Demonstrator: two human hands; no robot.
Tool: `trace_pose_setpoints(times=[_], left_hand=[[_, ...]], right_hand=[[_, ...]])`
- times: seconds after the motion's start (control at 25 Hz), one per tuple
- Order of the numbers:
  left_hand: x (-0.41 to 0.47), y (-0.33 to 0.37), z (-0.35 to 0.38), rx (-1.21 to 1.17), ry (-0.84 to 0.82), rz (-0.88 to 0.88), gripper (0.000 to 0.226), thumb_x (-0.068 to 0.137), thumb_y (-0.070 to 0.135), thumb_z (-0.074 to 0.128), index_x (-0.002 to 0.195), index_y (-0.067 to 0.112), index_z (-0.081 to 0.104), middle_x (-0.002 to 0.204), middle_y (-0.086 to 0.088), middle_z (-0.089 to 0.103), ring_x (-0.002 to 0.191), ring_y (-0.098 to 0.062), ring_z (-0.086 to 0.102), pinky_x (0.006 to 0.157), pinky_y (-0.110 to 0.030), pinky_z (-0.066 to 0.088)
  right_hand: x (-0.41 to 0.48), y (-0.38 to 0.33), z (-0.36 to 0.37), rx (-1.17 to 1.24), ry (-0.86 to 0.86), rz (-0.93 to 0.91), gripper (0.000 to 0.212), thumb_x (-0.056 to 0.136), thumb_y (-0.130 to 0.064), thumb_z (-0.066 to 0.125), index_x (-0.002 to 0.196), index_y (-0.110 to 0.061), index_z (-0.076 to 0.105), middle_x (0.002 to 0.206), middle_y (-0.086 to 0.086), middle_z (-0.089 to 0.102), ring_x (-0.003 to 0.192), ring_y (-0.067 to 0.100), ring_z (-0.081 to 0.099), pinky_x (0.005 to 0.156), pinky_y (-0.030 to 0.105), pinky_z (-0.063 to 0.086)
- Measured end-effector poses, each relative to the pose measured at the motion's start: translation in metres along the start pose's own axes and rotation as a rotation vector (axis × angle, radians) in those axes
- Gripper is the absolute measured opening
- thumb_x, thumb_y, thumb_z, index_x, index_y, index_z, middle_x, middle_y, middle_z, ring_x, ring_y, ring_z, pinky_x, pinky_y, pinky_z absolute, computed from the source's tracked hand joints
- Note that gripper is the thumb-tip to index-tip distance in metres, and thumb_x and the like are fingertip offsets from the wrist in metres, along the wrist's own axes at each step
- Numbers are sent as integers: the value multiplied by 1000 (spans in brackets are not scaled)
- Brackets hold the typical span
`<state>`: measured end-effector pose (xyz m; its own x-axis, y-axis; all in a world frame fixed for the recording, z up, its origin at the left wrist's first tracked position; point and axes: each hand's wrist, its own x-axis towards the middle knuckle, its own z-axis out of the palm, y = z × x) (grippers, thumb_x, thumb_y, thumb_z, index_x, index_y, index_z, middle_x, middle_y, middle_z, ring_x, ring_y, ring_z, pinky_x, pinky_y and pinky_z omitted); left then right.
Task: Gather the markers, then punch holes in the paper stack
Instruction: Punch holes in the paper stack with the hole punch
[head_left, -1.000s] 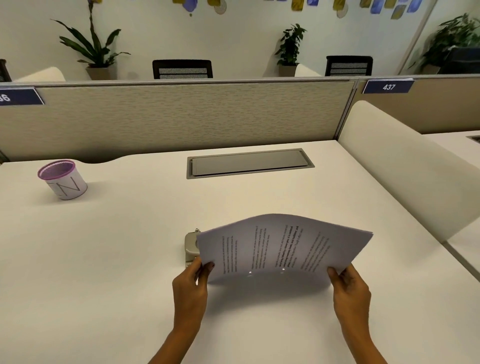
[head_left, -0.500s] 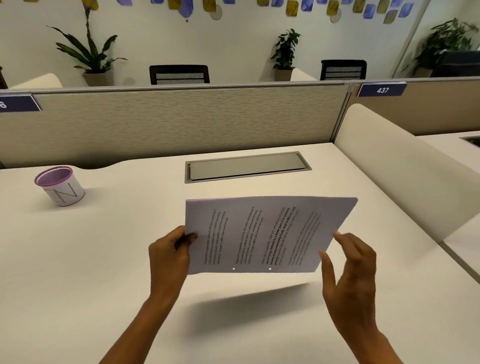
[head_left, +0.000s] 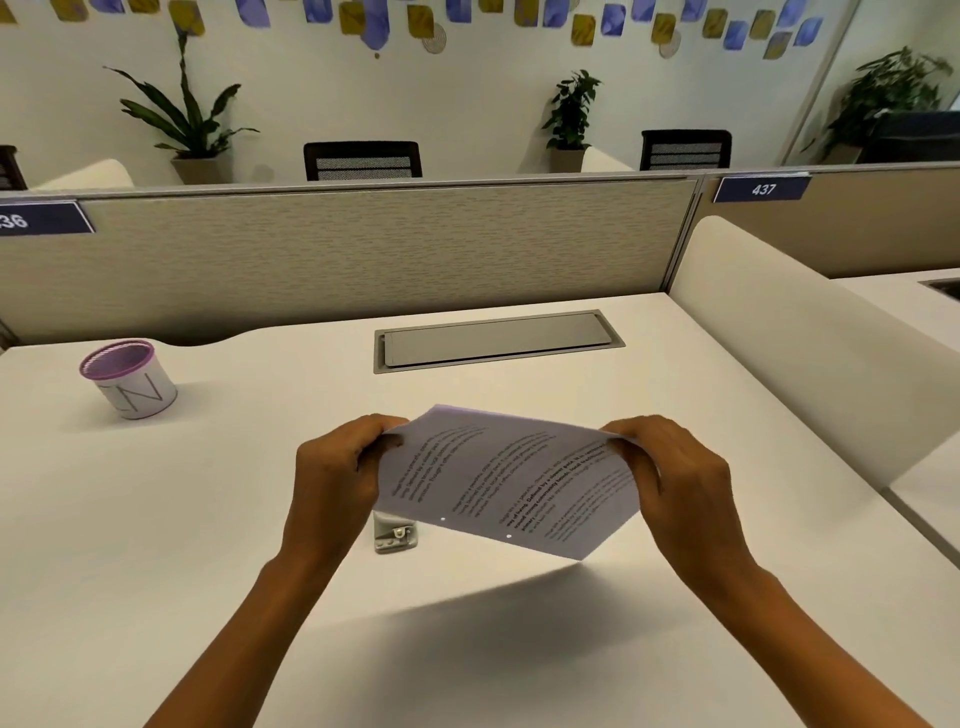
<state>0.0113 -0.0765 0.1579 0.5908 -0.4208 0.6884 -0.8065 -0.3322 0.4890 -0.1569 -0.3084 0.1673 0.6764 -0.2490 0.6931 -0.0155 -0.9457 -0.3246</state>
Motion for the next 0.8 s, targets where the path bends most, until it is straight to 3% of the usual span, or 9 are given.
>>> trace_pose_setpoints(times=[0.12, 0.24, 0.32, 0.4, 0.48, 0.64, 0.8], left_hand=[[7, -2, 0, 1, 65, -35, 19, 86, 8, 64, 104, 7, 67, 102, 4, 65, 85, -11, 62, 81, 2, 41], [4, -3, 8, -95, 187, -278, 47, 84, 16, 68, 128, 13, 52, 129, 8, 54, 116, -2, 52, 101, -11, 38], [-7, 1, 18, -325, 283, -530, 45, 86, 14, 67, 126, 22, 51, 130, 9, 56, 118, -3, 53, 101, -21, 44], [-22, 4, 31, -565, 298, -757, 33, 88, 12, 64, 115, 29, 56, 120, 11, 63, 112, -6, 60, 87, -22, 51], [-38, 6, 45, -638, 160, -876, 25, 89, 15, 63, 110, 27, 60, 114, 8, 67, 104, -9, 65, 75, -22, 52], [-50, 12, 71, -789, -187, -973, 20, 92, 14, 57, 111, 9, 62, 109, -11, 70, 95, -22, 69, 81, -29, 55], [-44, 16, 86, -773, -279, -936, 7, 86, 8, 65, 93, 6, 67, 89, -11, 74, 78, -21, 73, 73, -29, 59]], right_hand=[[-3, -1, -2, 24, 47, 25, 43, 94, -37, 43, 92, -3, 68, 83, 10, 71, 68, 21, 66, 62, 16, 53], [-2, 1, -5, 35, 111, 101, 37, 95, -30, 42, 92, -4, 68, 84, 9, 71, 65, 15, 62, 65, 5, 43], [-1, 4, -7, 64, 144, 184, 29, 93, -22, 44, 93, -6, 68, 84, 5, 70, 65, 9, 58, 61, -1, 41], [-1, 9, -8, 116, 174, 279, 18, 94, -14, 50, 92, -11, 68, 83, -3, 68, 62, 5, 58, 61, -1, 43], [-3, 14, -6, 177, 184, 387, 13, 94, -11, 56, 91, -18, 66, 80, -11, 66, 66, 6, 61, 60, 2, 44], [-10, 30, 2, 299, 160, 600, 9, 91, -19, 62, 85, -25, 64, 79, -17, 68, 67, -4, 62, 53, 1, 43], [-19, 55, 10, 304, 123, 718, 5, 90, -21, 62, 87, -23, 65, 79, -16, 68, 61, -3, 63, 51, 5, 44]])
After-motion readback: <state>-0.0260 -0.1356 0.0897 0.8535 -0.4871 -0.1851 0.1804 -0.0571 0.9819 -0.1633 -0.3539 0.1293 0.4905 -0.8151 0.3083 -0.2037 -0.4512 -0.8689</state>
